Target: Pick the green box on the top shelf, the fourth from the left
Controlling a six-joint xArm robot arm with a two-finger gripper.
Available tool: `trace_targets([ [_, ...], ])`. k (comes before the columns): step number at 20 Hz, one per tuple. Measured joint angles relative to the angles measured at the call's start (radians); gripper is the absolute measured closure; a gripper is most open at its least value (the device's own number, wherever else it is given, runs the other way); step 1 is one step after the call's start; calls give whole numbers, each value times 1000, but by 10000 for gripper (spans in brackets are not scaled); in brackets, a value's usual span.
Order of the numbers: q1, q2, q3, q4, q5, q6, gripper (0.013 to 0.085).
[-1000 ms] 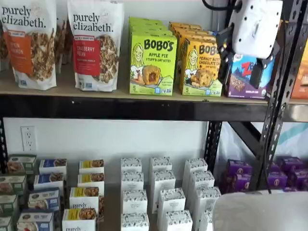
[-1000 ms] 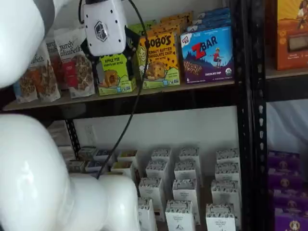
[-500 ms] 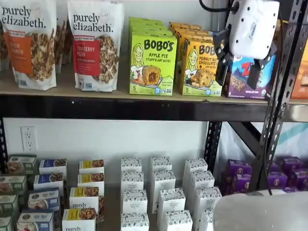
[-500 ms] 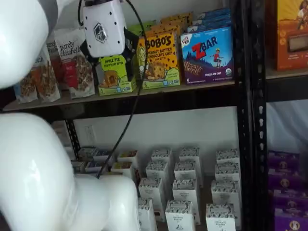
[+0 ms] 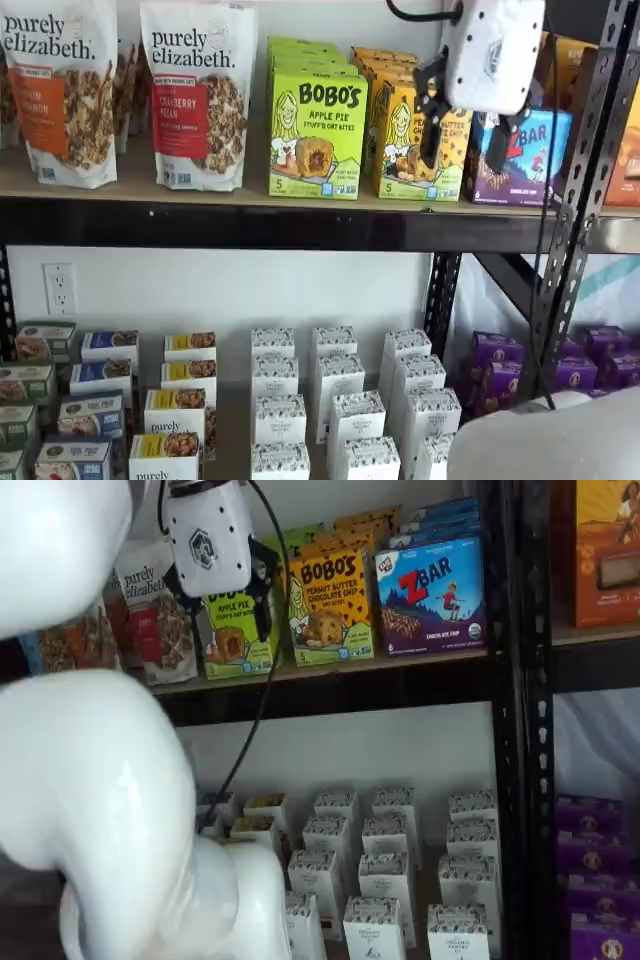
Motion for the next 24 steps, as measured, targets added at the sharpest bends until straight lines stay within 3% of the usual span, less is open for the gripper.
trace_targets([
  [5, 96, 56, -13, -34, -70, 87, 130],
  [9, 143, 81, -18, -70, -119, 129, 130],
  [16, 171, 160, -55, -69, -186, 159, 130],
  [24, 154, 251, -105, -25, -280, 145, 130],
])
